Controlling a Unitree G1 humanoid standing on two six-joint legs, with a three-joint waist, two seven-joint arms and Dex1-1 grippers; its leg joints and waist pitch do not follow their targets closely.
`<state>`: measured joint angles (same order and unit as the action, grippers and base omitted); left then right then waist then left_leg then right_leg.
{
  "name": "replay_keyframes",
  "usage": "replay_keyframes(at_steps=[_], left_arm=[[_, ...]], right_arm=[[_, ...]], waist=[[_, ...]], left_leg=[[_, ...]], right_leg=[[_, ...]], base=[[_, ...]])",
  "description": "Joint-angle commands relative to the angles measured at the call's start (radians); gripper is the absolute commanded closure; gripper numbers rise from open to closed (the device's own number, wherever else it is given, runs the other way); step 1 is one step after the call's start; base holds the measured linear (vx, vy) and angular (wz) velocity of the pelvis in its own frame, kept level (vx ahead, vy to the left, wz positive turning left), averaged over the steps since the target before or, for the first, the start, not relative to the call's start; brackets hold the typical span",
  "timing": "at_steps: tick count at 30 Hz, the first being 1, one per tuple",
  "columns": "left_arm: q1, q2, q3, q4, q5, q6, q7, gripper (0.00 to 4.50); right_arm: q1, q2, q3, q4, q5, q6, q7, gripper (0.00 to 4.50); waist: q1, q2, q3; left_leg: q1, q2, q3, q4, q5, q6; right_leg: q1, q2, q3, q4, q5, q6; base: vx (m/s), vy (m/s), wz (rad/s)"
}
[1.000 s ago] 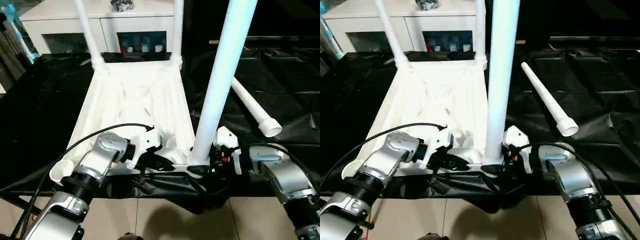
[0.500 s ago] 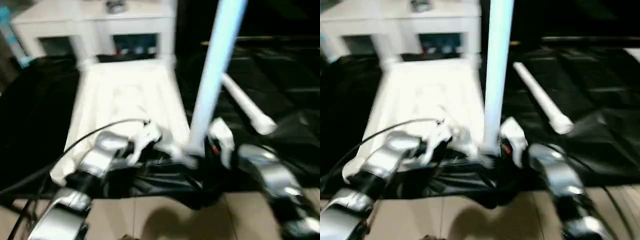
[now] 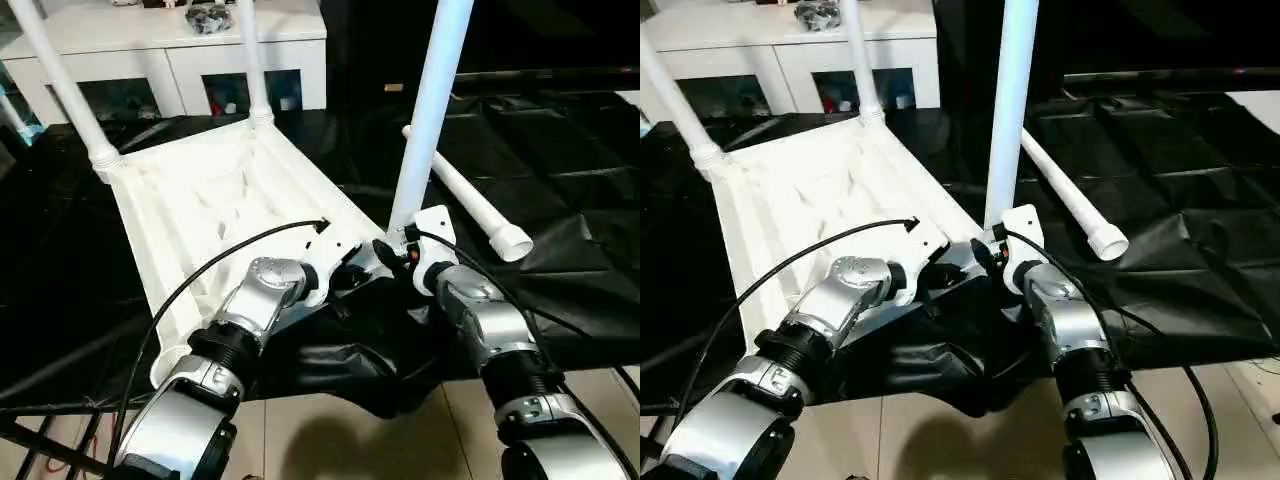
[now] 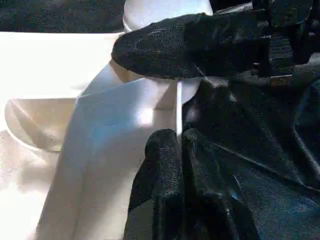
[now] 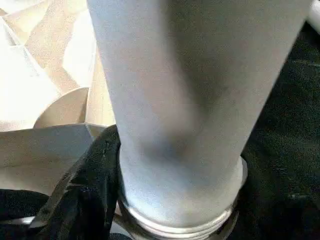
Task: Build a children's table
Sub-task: Rotate leg to tighten
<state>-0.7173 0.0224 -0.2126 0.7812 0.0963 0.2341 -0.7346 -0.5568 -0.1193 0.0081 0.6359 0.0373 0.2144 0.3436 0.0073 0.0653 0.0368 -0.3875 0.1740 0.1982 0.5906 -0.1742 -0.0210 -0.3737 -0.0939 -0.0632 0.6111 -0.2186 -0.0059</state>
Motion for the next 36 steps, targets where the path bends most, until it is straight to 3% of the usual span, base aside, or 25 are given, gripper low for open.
replay_keyframes(at_steps=[1, 4, 9, 11, 12, 13, 14, 17, 18, 19, 20, 21, 23, 25, 27, 29, 36], left_arm=[[-0.018, -0.05, -0.022, -0.032, -0.031, -0.05, -0.049, 4.5], [0.004, -0.03, -0.043, -0.059, -0.039, -0.074, -0.118, 4.5], [0.049, 0.025, -0.082, -0.121, -0.064, -0.115, -0.271, 4.5], [0.067, 0.054, -0.096, -0.153, -0.078, -0.118, -0.338, 4.5], [0.067, 0.054, -0.096, -0.153, -0.078, -0.118, -0.338, 4.5], [0.083, 0.084, -0.111, -0.183, -0.093, -0.121, -0.408, 4.5], [0.083, 0.084, -0.111, -0.183, -0.093, -0.121, -0.408, 4.5], [0.087, 0.093, -0.115, -0.192, -0.097, -0.119, -0.428, 4.5], [0.101, 0.124, -0.13, -0.216, -0.108, -0.123, -0.493, 4.5], [0.102, 0.126, -0.131, -0.217, -0.109, -0.123, -0.497, 4.5], [0.109, 0.141, -0.137, -0.228, -0.113, -0.126, -0.531, 4.5], [0.113, 0.153, -0.14, -0.237, -0.118, -0.127, -0.56, 4.5], [0.119, 0.167, -0.143, -0.251, -0.126, -0.12, -0.597, 4.5], [0.125, 0.186, -0.147, -0.273, -0.135, -0.104, -0.645, 4.5], [0.127, 0.191, -0.149, -0.279, -0.138, -0.099, -0.66, 4.5], [0.127, 0.198, -0.151, -0.284, -0.138, -0.099, -0.668, 4.5], [0.12, 0.188, -0.145, -0.261, -0.115, -0.117, -0.621, 4.5]], right_arm=[[0.009, 0.048, 0.051, 0.054, -0.01, 0.027, 0.033, 1.06], [0.004, 0.029, 0.057, 0.032, 0.001, 0.015, 0.095, 0.85], [0.04, -0.065, 0.136, -0.077, 0.02, -0.011, 0.34, 0.85], [0.076, -0.123, 0.171, -0.15, 0.043, -0.017, 0.465, 0.85], [0.076, -0.123, 0.171, -0.15, 0.043, -0.017, 0.465, 0.85], [0.11, -0.183, 0.198, -0.214, 0.069, -0.019, 0.577, 0.85], [0.11, -0.183, 0.198, -0.214, 0.069, -0.019, 0.577, 0.85], [0.121, -0.202, 0.204, -0.232, 0.076, -0.02, 0.612, 0.85], [0.158, -0.265, 0.225, -0.296, 0.105, -0.015, 0.719, 0.85], [0.16, -0.268, 0.227, -0.3, 0.107, -0.015, 0.726, 0.85], [0.176, -0.293, 0.234, -0.329, 0.118, -0.008, 0.775, 0.85], [0.187, -0.309, 0.24, -0.353, 0.131, -0.001, 0.811, 0.85], [0.2, -0.326, 0.248, -0.385, 0.146, 0.015, 0.854, 0.85], [0.212, -0.34, 0.259, -0.418, 0.159, 0.034, 0.893, 1.2], [0.216, -0.344, 0.262, -0.427, 0.16, 0.039, 0.903, 1.23], [0.218, -0.338, 0.271, -0.427, 0.15, 0.031, 0.897, 1.59], [0.224, -0.331, 0.278, -0.438, 0.142, 0.045, 0.882, 1.76]], waist=[[0.005, -0.019, -0.054], [0.005, -0.016, -0.053], [0.01, -0.016, -0.059], [0.021, -0.018, -0.06], [0.027, -0.017, -0.06], [0.032, -0.018, -0.059], [0.042, -0.017, -0.059], [0.047, -0.016, -0.056], [0.05, -0.013, -0.055], [0.054, -0.015, -0.054], [0.057, -0.015, -0.054], [0.06, -0.009, -0.057], [0.064, -0.014, -0.056], [0.069, -0.013, -0.056], [0.071, -0.012, -0.057], [0.072, -0.013, -0.057], [0.072, -0.014, -0.059]], left_leg=[[0.014, 0.051, -0.028, -0.064, -0.192, 0.086], [0.015, 0.054, -0.032, -0.069, -0.218, 0.078], [0.011, 0.057, -0.029, -0.061, -0.168, 0.112], [0.011, 0.058, -0.026, -0.057, -0.13, 0.139], [0.011, 0.06, -0.026, -0.056, -0.129, 0.142], [0.012, 0.061, -0.025, -0.056, -0.136, 0.145], [0.015, 0.064, -0.025, -0.058, -0.148, 0.14], [0.018, 0.065, -0.024, -0.062, -0.179, 0.117], [0.019, 0.065, -0.026, -0.064, -0.195, 0.105], [0.021, 0.067, -0.026, -0.065, -0.201, 0.102], [0.02, 0.068, -0.024, -0.064, -0.192, 0.105], [0.018, 0.068, -0.025, -0.063, -0.177, 0.11], [0.018, 0.068, -0.026, -0.064, -0.177, 0.115], [0.017, 0.067, -0.026, -0.064, -0.176, 0.112], [0.018, 0.068, -0.026, -0.064, -0.171, 0.108], [0.017, 0.067, -0.026, -0.064, -0.169, 0.102], [0.016, 0.065, -0.026, -0.06, -0.149, 0.105]], right_leg=[[0.033, -0.063, 0.039, -0.083, -0.105, -0.245], [0.034, -0.062, 0.038, -0.086, -0.151, -0.239], [0.038, -0.062, 0.039, -0.073, -0.036, -0.256], [0.036, -0.061, 0.038, -0.066, 0.021, -0.268], [0.037, -0.061, 0.038, -0.066, 0.021, -0.266], [0.033, -0.061, 0.038, -0.066, 0.011, -0.269], [0.035, -0.062, 0.037, -0.067, -0.013, -0.263], [0.027, -0.06, 0.039, -0.071, -0.065, -0.261], [0.028, -0.061, 0.04, -0.074, -0.088, -0.257], [0.028, -0.061, 0.04, -0.076, -0.095, -0.251], [0.028, -0.06, 0.042, -0.074, -0.077, -0.252], [0.028, -0.061, 0.041, -0.069, -0.057, -0.254], [0.028, -0.062, 0.041, -0.07, -0.054, -0.253], [0.027, -0.063, 0.04, -0.07, -0.066, -0.251], [0.025, -0.063, 0.041, -0.068, -0.066, -0.252], [0.025, -0.063, 0.04, -0.068, -0.064, -0.253], [0.027, -0.063, 0.04, -0.066, -0.043, -0.253]], base=[[0.0, 0.0, 0.0], [0.0, 0.0, 0.0], [0.0, 0.0, 0.0], [0.0, 0.0, 0.0], [0.0, 0.0, 0.0], [0.0, 0.0, 0.0], [0.0, 0.0, 0.0], [0.0, 0.0, 0.0], [0.0, 0.0, 0.0], [0.0, 0.0, 0.0], [0.0, 0.0, 0.0], [0.0, 0.0, 0.0], [0.0, 0.0, 0.0], [0.0, 0.0, 0.0], [0.0, 0.0, 0.0], [0.0, 0.0, 0.0], [0.0, 0.0, 0.0]])
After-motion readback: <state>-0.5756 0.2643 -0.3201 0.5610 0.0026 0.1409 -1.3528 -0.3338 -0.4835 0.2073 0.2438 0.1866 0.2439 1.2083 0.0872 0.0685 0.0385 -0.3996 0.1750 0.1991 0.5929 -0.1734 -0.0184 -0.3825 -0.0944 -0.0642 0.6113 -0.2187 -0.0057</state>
